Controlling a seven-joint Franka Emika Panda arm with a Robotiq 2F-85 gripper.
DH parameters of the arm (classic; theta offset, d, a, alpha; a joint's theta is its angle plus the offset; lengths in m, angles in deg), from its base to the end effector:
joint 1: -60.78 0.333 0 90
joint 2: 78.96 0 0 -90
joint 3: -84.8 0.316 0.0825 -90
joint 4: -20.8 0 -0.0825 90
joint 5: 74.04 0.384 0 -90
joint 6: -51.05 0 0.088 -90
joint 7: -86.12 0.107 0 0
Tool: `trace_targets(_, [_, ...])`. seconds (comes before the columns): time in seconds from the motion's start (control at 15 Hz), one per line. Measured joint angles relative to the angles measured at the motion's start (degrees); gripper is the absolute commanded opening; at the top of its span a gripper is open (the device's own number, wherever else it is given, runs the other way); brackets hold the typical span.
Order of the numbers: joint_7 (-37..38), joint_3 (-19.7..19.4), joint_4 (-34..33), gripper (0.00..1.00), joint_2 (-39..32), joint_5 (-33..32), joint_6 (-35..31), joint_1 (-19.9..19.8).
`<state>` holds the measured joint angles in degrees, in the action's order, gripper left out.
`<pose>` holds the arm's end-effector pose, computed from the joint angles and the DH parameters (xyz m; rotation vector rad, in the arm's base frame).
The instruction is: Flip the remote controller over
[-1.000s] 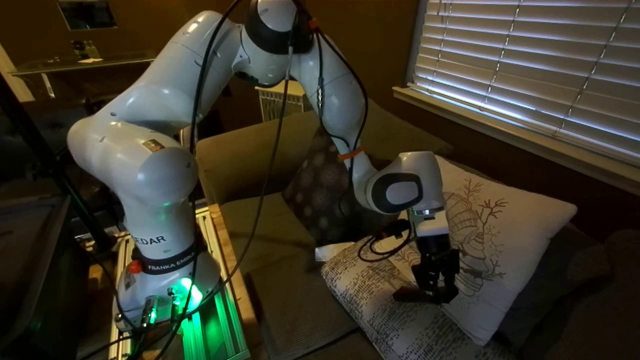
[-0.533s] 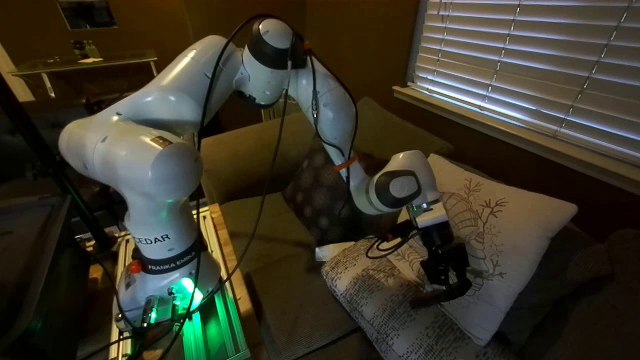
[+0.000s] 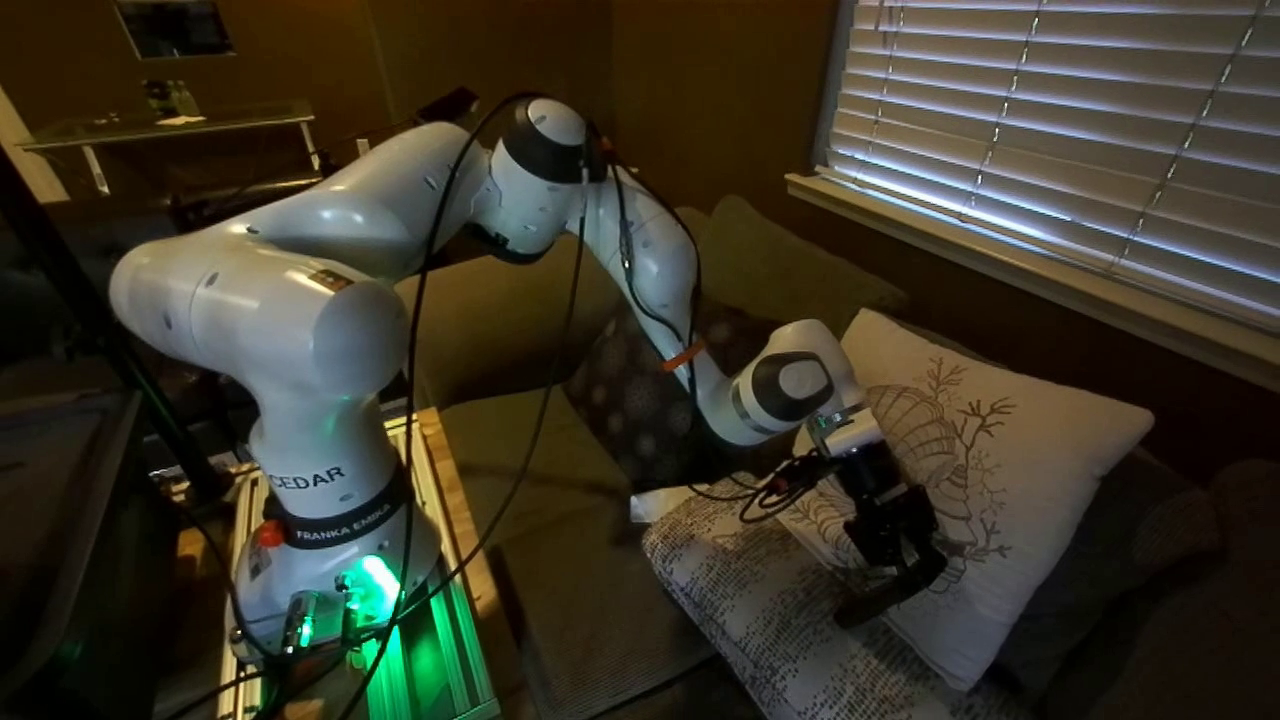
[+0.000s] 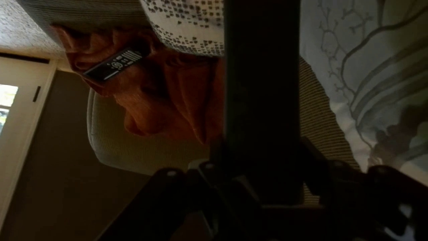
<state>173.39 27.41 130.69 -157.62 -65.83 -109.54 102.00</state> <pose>0.5826 -0.1776 0.0679 1.7488 -1.4974 0.7986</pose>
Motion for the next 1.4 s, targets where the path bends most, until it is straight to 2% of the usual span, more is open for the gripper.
trace_targets(0.4, [2.3,-0.2,-3.7,0.31,-3.3,-0.3,3.8,1.3])
trace_targets(0.93, [2.5,0.3,-4.1,0.31,-3.2,-0.4,3.9,2.9])
trace_targets(1.4, [0.5,2.4,-4.3,0.31,-1.0,-1.7,4.3,2.8])
